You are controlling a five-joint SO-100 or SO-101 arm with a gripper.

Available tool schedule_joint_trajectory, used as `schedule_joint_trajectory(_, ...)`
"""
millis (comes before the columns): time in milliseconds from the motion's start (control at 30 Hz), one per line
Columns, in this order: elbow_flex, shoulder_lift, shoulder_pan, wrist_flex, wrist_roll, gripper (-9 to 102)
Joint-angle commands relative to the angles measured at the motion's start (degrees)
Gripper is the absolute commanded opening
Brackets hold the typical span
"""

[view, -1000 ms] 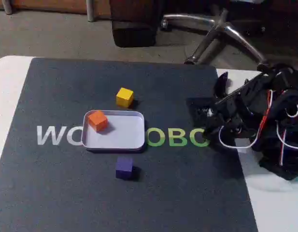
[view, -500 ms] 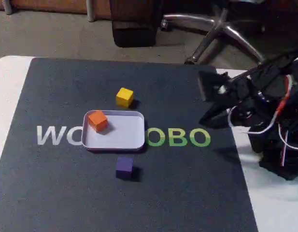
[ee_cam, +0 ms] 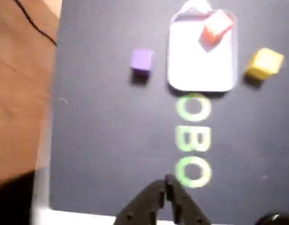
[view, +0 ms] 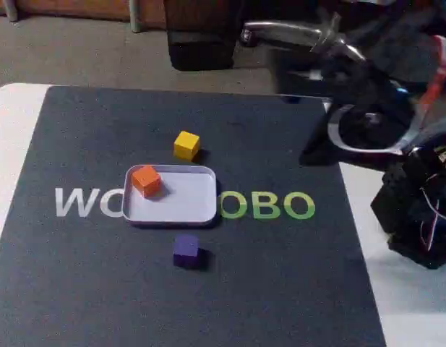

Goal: Move blocks one by one until all three blocks are in the tray.

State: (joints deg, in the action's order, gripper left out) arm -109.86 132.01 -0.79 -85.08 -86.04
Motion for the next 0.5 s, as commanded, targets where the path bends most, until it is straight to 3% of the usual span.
schedule_joint_trajectory(0,13.54,-15.82,-2.11,-0.44,3.60,-1)
schedule_joint_trajectory(167,23.12,-32.61,-2.11,-0.09,4.92,3)
schedule_joint_trajectory(467,24.43,-43.68,-1.58,2.55,4.31,8)
